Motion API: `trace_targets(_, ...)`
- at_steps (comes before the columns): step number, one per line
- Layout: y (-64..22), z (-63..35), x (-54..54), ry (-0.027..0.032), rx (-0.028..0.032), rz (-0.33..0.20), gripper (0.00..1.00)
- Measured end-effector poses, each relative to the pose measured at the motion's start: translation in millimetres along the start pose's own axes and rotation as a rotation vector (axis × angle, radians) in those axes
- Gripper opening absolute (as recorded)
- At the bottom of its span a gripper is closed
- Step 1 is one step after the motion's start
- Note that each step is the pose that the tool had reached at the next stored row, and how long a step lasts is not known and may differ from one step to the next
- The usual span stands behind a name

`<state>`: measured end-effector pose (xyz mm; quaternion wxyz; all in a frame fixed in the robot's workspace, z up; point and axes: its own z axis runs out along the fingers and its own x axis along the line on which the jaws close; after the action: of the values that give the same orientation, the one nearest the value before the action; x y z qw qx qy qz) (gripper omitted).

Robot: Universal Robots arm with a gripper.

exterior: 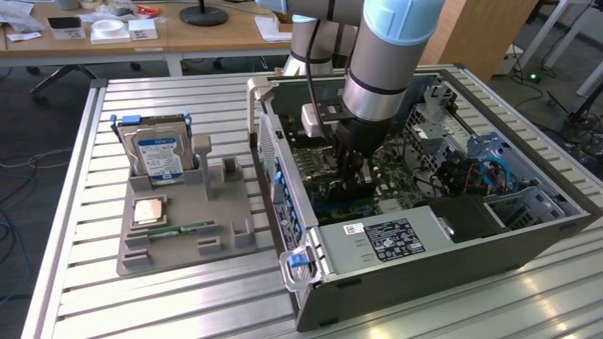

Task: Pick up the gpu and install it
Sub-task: 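Insert the gpu into the slot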

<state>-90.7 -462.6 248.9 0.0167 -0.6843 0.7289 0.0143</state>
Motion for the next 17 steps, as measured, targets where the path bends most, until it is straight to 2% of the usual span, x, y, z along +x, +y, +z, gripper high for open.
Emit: trace_targets(17, 0.3, 1.9, 0.1, 0.0001, 0.0, 0.0, 0.27)
